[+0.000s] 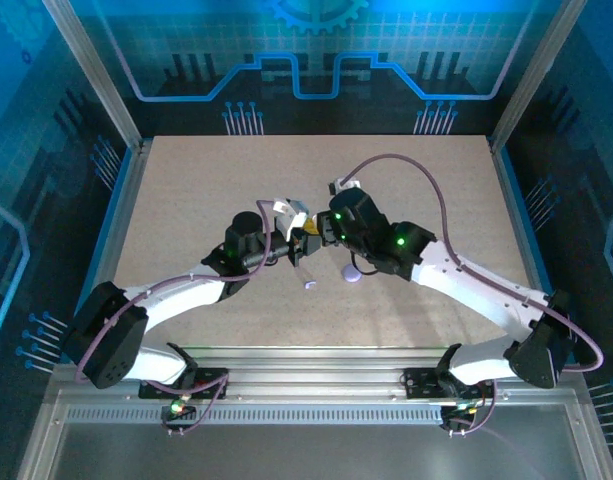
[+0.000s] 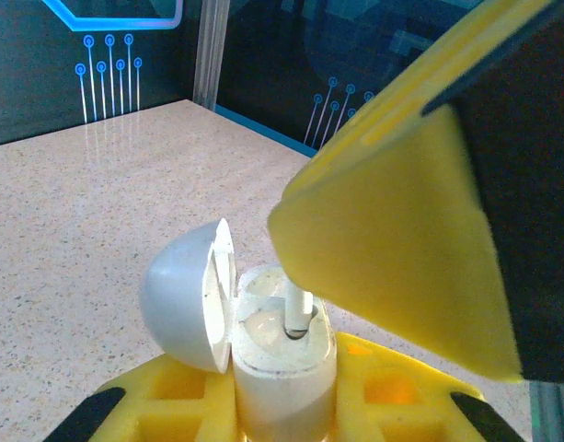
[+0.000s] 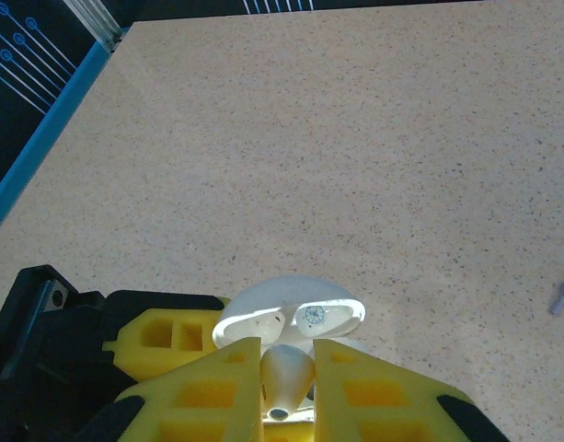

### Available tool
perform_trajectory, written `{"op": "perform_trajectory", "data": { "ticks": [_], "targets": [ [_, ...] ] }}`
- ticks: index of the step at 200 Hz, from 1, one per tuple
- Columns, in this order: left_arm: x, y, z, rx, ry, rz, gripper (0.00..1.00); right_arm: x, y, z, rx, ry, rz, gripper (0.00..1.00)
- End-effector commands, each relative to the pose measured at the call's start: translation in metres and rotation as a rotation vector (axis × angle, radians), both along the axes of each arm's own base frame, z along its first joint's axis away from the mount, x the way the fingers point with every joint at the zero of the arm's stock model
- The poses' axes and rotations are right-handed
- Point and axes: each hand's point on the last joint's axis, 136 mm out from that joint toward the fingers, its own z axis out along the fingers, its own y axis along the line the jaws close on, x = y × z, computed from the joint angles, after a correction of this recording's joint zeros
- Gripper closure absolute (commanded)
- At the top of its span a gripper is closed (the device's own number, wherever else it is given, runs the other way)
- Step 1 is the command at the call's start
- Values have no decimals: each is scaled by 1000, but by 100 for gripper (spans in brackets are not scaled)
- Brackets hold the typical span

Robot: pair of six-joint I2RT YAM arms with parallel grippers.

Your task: Insert wireless bluetooth earbuds into charging case

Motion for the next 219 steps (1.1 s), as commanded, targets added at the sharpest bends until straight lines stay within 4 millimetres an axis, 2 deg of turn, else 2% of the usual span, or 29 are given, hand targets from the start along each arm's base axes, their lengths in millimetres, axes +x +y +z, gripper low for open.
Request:
{"op": "perform_trajectory", "data": {
  "ticks": [1, 72, 119, 159, 219],
  "targets": [
    [6, -1, 23, -56, -53, 15, 80, -7, -4, -10, -54, 4, 2, 83],
    [3, -2, 27, -57, -58, 0, 79, -12, 7, -15, -38, 6, 69, 82],
    [4, -2, 28, -58, -64, 3, 80, -14, 7, -22, -32, 49, 53, 82],
    [4, -2, 30, -56, -67, 1, 80, -16, 14, -24, 1, 78, 66, 80],
    [2, -3, 31, -53, -76, -6, 80, -13, 21, -19, 52, 84, 77, 77]
  ]
}}
